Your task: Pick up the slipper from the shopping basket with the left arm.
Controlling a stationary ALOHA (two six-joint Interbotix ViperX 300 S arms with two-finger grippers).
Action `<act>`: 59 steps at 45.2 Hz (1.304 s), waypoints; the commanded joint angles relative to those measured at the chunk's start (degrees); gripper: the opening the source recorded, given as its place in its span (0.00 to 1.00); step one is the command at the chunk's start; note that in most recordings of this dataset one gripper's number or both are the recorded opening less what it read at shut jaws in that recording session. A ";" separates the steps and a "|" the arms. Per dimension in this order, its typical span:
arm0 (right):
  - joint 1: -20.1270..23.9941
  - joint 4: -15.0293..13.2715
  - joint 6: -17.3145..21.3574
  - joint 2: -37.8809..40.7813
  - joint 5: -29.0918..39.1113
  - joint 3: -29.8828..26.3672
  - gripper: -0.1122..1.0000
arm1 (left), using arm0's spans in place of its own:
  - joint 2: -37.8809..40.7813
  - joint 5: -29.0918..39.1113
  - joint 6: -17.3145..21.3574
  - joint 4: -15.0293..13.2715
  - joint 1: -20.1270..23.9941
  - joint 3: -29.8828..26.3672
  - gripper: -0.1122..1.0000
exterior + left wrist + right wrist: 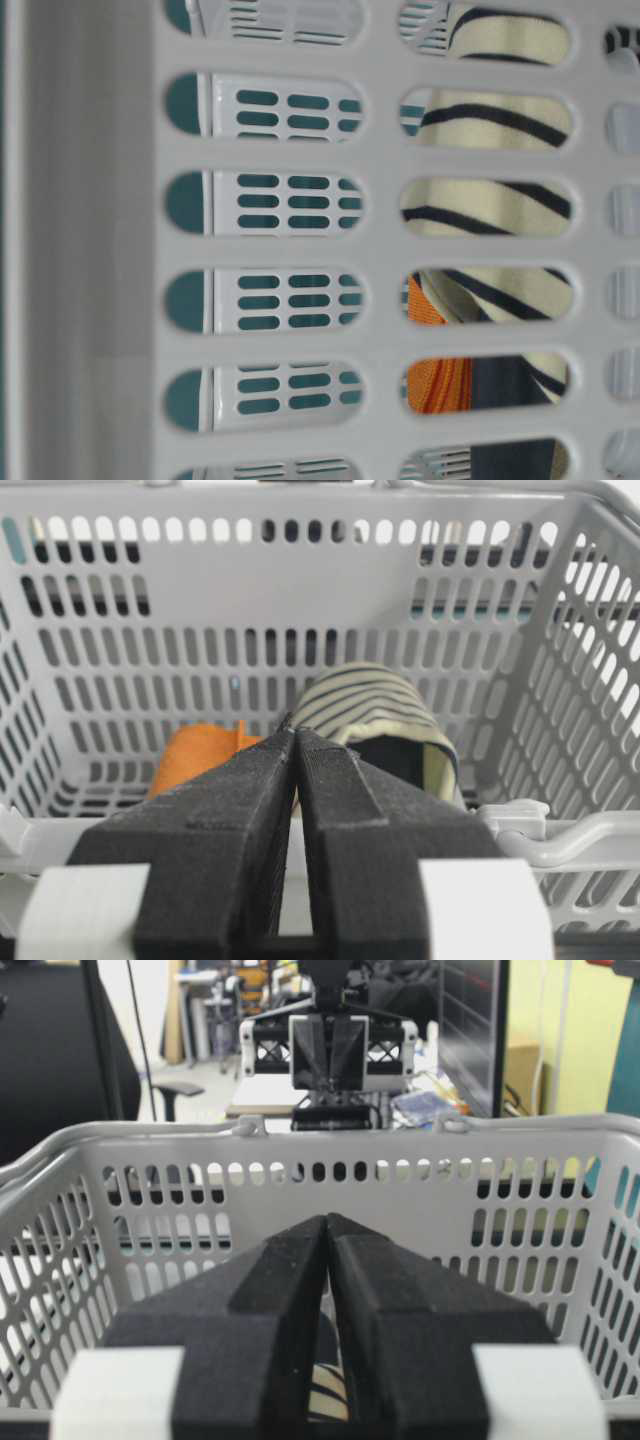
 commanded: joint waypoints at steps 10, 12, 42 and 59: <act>1.67 0.35 0.44 -0.97 4.13 -0.79 0.10 | 3.08 21.62 -6.68 2.29 -2.90 -14.50 0.10; 1.85 0.35 0.44 -1.23 5.19 -0.88 0.10 | 4.31 25.22 -7.03 2.37 -3.34 -16.70 0.10; 2.64 0.70 0.53 -3.69 9.93 -0.88 0.10 | 39.46 63.19 -7.12 2.37 -4.83 -54.23 0.10; 3.52 0.79 2.20 -3.69 9.84 -0.62 0.10 | 55.90 76.82 -6.42 2.37 -5.54 -69.35 0.10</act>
